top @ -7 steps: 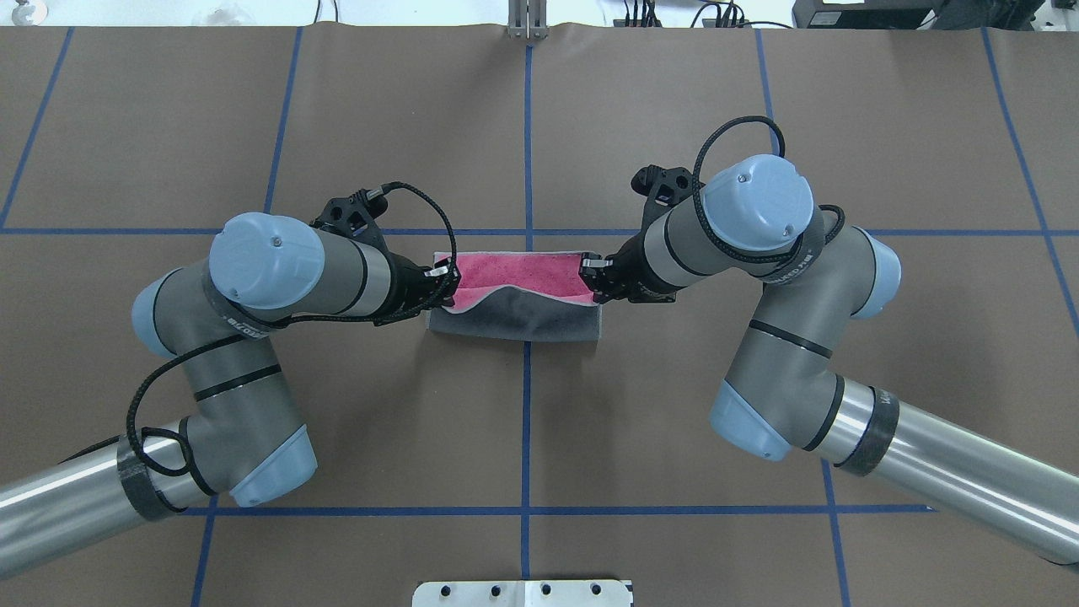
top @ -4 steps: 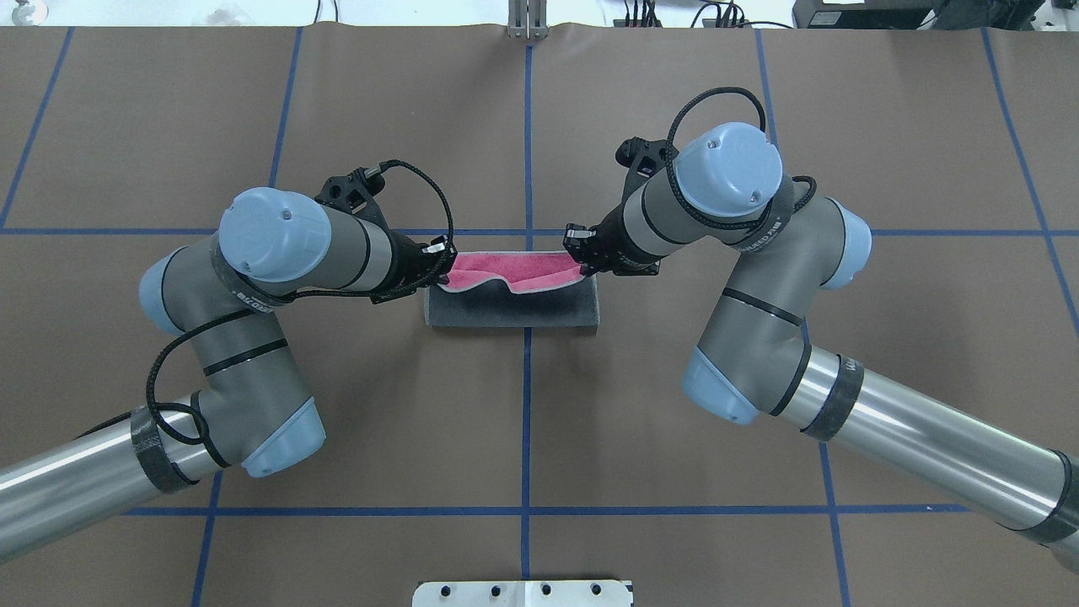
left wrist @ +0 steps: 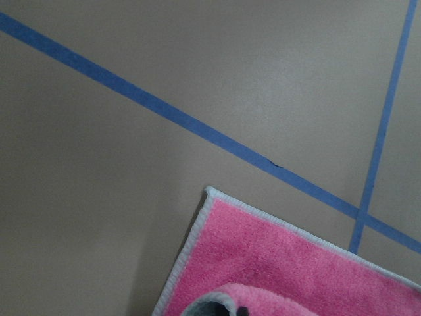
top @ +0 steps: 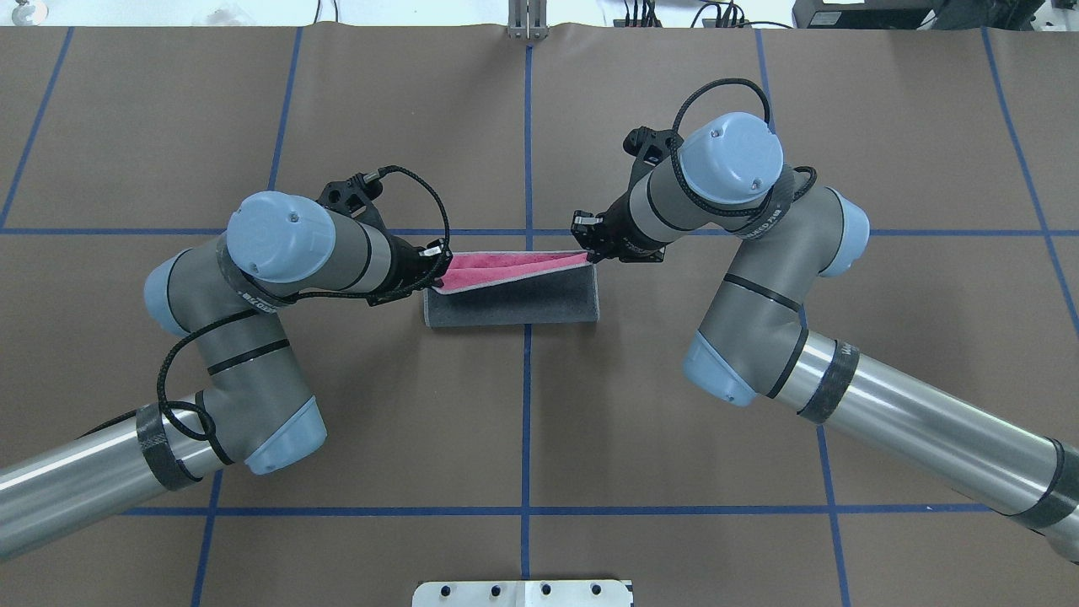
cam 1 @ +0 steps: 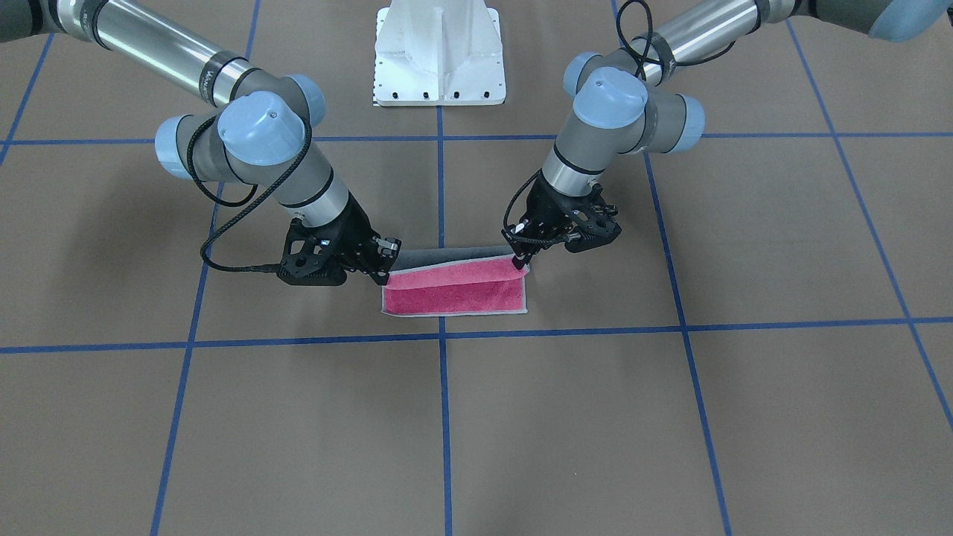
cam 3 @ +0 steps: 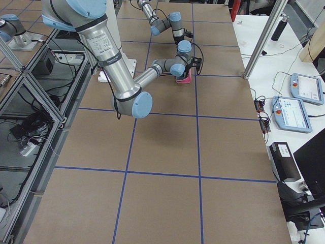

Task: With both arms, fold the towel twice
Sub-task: 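Lay the folded edge onto the far edge and open both grippers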

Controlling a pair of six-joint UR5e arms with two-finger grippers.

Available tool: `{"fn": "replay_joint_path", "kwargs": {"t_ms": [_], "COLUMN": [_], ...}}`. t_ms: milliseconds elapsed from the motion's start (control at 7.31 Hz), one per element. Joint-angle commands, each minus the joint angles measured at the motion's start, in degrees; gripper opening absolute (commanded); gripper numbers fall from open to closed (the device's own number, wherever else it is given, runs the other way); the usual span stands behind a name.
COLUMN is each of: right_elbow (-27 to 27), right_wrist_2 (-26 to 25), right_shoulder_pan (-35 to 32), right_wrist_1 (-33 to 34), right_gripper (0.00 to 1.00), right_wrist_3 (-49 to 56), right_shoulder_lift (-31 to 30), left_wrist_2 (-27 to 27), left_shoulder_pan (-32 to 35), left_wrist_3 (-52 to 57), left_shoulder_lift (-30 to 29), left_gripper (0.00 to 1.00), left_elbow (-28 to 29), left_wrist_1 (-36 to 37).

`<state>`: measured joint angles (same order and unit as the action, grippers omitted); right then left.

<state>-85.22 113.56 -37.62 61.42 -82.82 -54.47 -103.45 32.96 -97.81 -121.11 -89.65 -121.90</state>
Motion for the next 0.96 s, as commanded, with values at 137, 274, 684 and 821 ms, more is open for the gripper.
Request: {"fn": "replay_joint_path", "kwargs": {"t_ms": [137, 274, 684, 821], "right_elbow": [0.93, 1.11, 1.11, 1.11], "right_wrist_2": [0.00, -0.09, -0.09, 0.00], "right_shoulder_pan": [-0.08, -0.08, -0.08, 0.00], "right_wrist_1": [-0.16, -0.16, -0.16, -0.16], "right_gripper": [0.00, 0.00, 0.00, 0.00], "right_wrist_3": [0.03, 0.03, 0.03, 0.03], "right_shoulder_lift": [0.33, 0.85, 1.64, 1.82], "left_wrist_2": [-0.09, 0.00, 0.00, 0.00], "left_shoulder_pan": [-0.09, -0.09, -0.18, -0.09], "left_wrist_3": [0.08, -0.01, -0.10, -0.10], "left_shoulder_lift": [0.00, 0.00, -0.53, -0.79], "left_gripper": [0.00, 0.00, 0.00, 0.00], "left_elbow": [0.70, 0.71, 0.71, 0.71], "left_wrist_1": [-0.09, -0.87, -1.23, -1.23]}}
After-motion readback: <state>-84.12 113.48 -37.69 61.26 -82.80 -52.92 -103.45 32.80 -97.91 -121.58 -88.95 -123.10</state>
